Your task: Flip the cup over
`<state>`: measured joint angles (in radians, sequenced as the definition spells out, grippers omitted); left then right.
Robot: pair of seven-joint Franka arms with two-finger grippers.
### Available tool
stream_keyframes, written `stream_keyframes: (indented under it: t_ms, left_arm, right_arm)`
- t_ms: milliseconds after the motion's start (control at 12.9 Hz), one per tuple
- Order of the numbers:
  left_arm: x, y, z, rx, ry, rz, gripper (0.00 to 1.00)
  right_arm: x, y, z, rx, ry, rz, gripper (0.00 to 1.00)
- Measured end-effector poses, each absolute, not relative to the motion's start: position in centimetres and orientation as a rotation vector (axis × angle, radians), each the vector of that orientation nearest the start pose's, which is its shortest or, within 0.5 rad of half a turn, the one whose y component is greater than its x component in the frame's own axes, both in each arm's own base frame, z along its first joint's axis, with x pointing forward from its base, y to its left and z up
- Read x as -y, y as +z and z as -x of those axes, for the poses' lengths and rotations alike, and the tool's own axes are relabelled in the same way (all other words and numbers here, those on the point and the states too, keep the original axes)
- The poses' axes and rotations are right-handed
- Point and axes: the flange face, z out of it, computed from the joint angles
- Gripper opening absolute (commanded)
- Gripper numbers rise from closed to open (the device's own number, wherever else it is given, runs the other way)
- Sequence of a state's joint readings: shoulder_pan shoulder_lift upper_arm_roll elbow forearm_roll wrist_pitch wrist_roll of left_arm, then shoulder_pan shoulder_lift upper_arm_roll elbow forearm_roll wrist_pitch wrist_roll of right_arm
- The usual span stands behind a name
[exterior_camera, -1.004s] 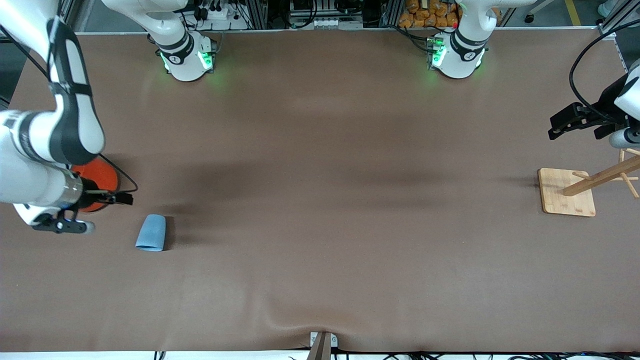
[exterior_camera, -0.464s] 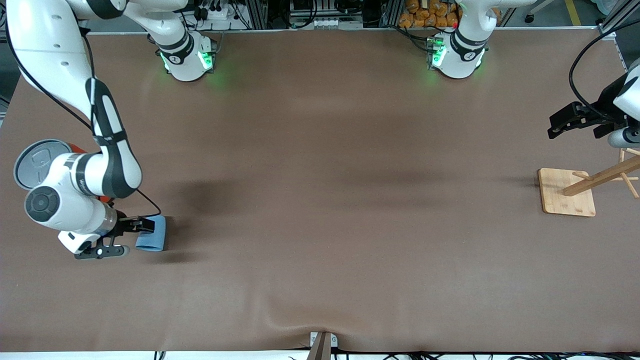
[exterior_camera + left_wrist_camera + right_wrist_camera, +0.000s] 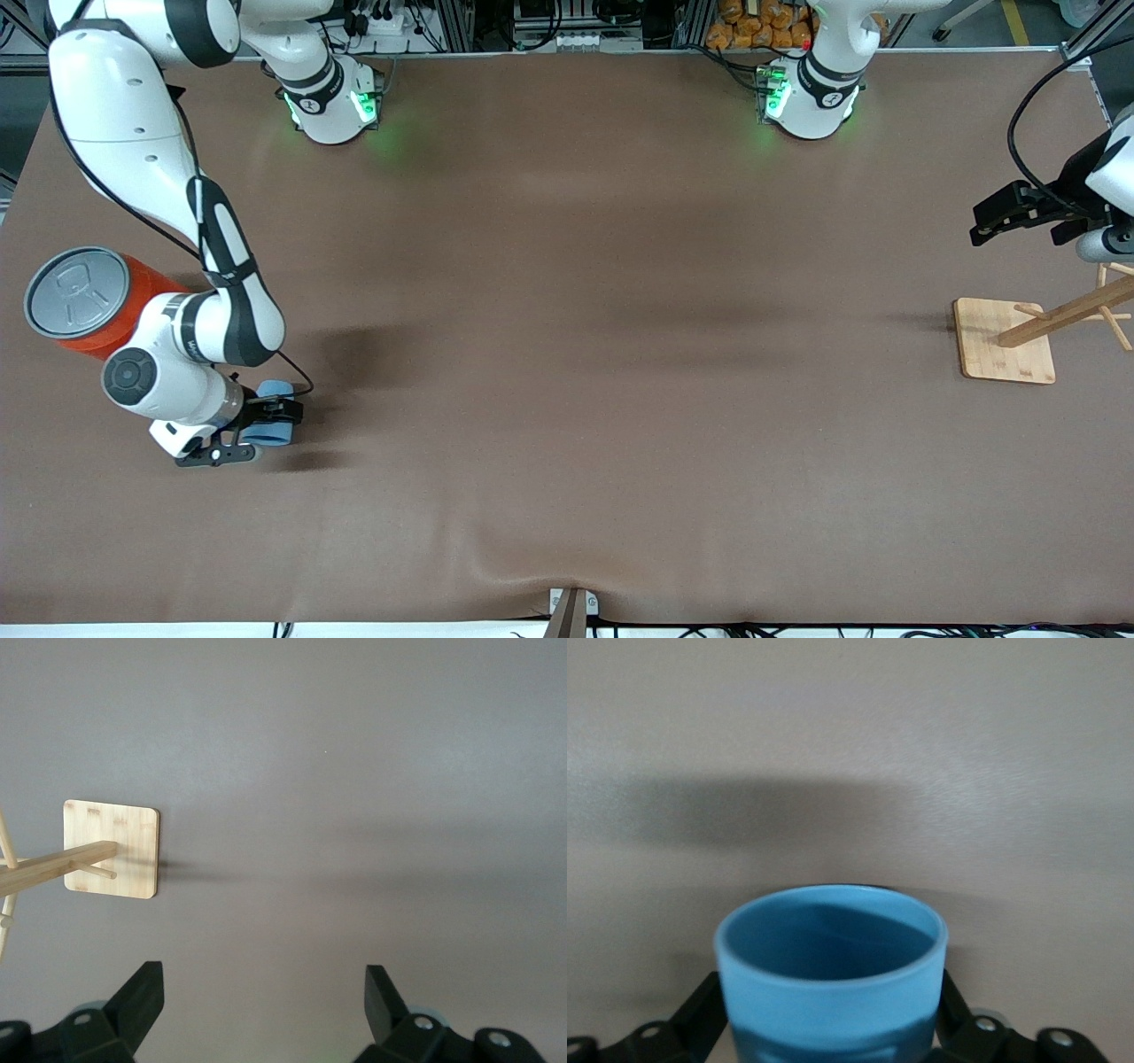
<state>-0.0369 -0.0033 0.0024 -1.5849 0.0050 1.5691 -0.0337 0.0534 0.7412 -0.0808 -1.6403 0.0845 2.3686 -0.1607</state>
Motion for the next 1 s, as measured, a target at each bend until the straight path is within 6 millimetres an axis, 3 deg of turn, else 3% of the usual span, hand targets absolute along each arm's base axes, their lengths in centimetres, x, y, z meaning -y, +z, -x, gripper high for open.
stream_keyframes:
  t_ms: [77, 386, 695, 850, 1004]
  left_arm:
    - [1.9, 62.0, -55.3, -0.002, 0.019, 3.136, 1.0]
    - [1.9, 62.0, -55.3, -0.002, 0.019, 3.136, 1.0]
    - [2.1, 62.0, -55.3, -0.007, 0.019, 3.136, 1.0]
    - [2.3, 62.0, -55.3, -0.013, 0.019, 3.136, 1.0]
    - [2.4, 62.0, -55.2, -0.017, 0.019, 3.136, 1.0]
  right_arm:
    - [0.9, 18.1, -68.5, 0.152, 0.017, 3.131, 0.5]
    - [0.1, 18.5, -68.8, 0.338, 0.003, 3.113, 0.5]
    - [-1.8, 20.3, -69.7, 0.824, -0.061, 3.007, 0.51]
    - [-4.7, 22.1, -70.1, 1.137, -0.119, 2.881, 0.51]
    - [-10.1, 24.2, -69.8, 1.423, -0.18, 2.705, 0.51]
